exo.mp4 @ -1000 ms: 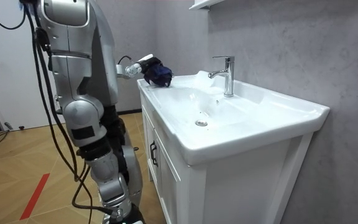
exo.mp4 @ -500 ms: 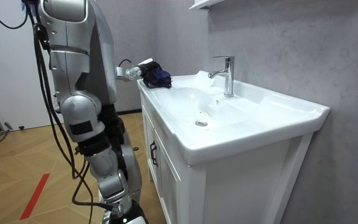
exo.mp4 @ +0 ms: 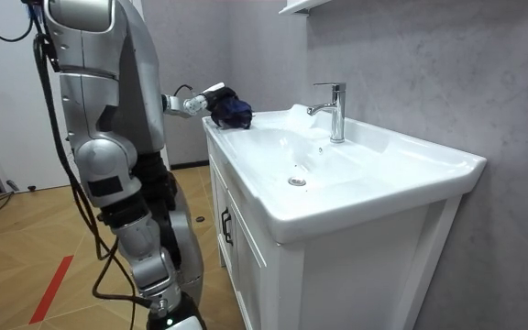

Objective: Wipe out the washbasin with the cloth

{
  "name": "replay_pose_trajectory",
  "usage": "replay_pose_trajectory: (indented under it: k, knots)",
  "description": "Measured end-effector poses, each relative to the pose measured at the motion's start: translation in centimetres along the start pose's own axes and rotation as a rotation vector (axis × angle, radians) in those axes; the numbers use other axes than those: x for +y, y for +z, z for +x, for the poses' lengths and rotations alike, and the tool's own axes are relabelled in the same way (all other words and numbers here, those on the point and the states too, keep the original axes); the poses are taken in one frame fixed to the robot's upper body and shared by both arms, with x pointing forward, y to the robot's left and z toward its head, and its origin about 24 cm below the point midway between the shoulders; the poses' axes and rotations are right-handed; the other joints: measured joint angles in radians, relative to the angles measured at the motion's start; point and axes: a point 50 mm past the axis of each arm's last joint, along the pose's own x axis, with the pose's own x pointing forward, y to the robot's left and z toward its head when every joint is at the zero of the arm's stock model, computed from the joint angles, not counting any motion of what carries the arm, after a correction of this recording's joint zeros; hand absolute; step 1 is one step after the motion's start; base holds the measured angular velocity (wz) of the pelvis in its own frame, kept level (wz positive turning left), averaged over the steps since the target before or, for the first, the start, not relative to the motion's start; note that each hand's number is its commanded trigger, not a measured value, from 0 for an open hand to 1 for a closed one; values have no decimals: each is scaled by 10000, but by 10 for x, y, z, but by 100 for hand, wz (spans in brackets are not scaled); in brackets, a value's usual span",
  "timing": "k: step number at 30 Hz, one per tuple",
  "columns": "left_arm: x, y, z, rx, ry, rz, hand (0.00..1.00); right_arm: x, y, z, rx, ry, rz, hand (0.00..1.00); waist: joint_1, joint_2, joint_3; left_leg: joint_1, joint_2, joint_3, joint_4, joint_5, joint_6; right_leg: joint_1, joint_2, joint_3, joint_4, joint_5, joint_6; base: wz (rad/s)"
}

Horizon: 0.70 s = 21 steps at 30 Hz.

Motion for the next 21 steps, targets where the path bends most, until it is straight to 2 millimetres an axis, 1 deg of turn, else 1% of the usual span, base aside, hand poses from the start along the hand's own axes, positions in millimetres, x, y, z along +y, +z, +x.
replay_pose_trajectory:
  k: [2, 6, 9, 12, 21]
  knots:
    - [0, -1, 0, 23, -18, 15, 0, 0, -1, 0, 48, -78, -1, 0, 16, 18, 4, -3, -7, 63, 20, -9, 20, -10, -10, 74, -45, 8, 15, -6]
    - [-1, -1, 0, 41, -13, 35, 0, 1, -12, -1, 383, -56, -82, 0, 19, 40, -5, -35, -21, 94, 20, -21, 75, -13, -45, 108, -73, 21, 71, -1]
    - [0, -1, 0, -33, 76, 147, 0, 3, -18, -2, 612, -31, -199, 0, 12, 74, -28, -26, -59, 104, 12, -24, 84, -40, -55, 128, -47, 40, 101, 0]
    - [1, 0, -1, -179, 362, 367, 0, 3, -20, -2, 689, -30, -216, 0, 45, 103, -44, 52, -59, 112, -30, -20, 90, -20, -45, 259, -24, 54, 114, -8]
    - [3, 1, 0, -372, 676, 562, 0, 3, -15, -1, 675, -36, -201, 0, 8, 139, -54, 130, -67, 149, -33, -21, 92, 17, -49, 350, -29, 52, 114, -1]
